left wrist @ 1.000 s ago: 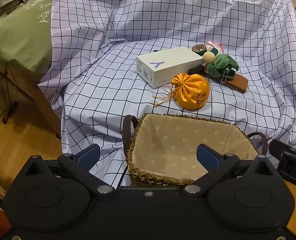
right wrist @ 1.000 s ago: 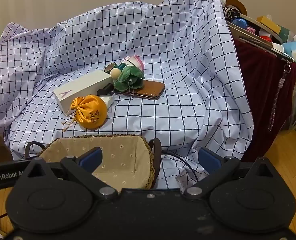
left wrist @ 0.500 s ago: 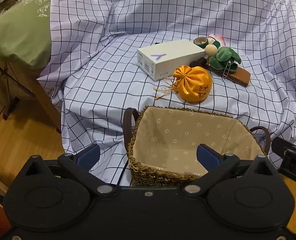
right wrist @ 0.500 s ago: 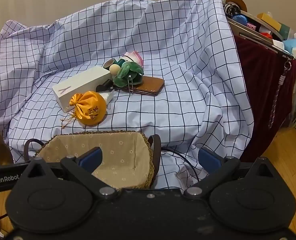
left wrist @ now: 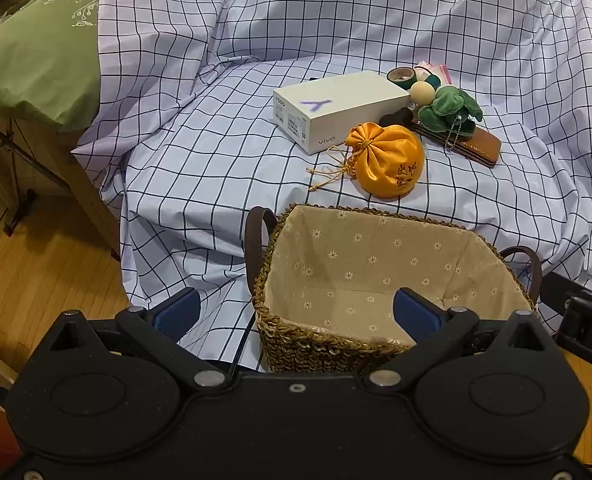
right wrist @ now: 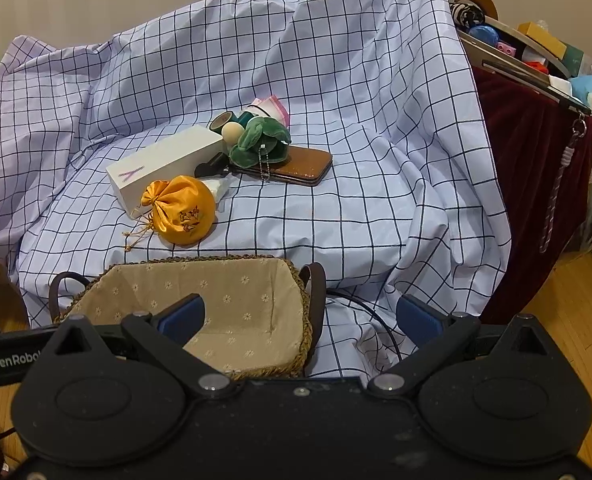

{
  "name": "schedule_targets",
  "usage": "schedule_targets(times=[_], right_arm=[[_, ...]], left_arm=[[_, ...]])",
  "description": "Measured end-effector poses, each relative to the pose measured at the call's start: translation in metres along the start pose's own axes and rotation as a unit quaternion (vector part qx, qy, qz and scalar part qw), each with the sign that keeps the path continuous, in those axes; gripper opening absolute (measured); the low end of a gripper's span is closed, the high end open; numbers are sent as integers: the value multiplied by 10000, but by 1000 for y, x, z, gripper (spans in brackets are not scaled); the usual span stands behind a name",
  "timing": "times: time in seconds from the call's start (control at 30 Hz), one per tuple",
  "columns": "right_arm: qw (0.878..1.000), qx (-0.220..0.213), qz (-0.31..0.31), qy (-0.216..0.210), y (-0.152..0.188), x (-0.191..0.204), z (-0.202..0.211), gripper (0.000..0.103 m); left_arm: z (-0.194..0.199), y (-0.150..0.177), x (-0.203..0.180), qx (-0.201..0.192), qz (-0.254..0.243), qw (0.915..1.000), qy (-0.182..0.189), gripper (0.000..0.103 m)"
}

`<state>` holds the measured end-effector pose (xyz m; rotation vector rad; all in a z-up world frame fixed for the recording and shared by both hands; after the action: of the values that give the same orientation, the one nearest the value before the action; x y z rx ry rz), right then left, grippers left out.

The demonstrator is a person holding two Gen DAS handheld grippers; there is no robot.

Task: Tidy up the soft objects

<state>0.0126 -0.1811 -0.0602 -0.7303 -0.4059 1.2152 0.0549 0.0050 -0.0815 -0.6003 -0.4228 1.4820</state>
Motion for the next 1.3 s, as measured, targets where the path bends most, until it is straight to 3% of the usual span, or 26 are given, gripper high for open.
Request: schedule_targets(times=[1.3], right_arm=[[10000,21,4,-16,3,5,1,102]], left_arm=[[-3,3,-2,58,27,10000,26,100]])
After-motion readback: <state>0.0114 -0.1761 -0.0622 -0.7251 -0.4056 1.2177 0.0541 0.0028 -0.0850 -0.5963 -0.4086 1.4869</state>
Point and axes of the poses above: each gripper's, at about its wrist camera, not at the fingertips, and z roughly against the way its jaws point, x to its left, y to its underside, the point moved 9 cm from there along -z, roughly the way its jaws point, and after that the axes turned 7 degrees about y, right-handed, at the moved point
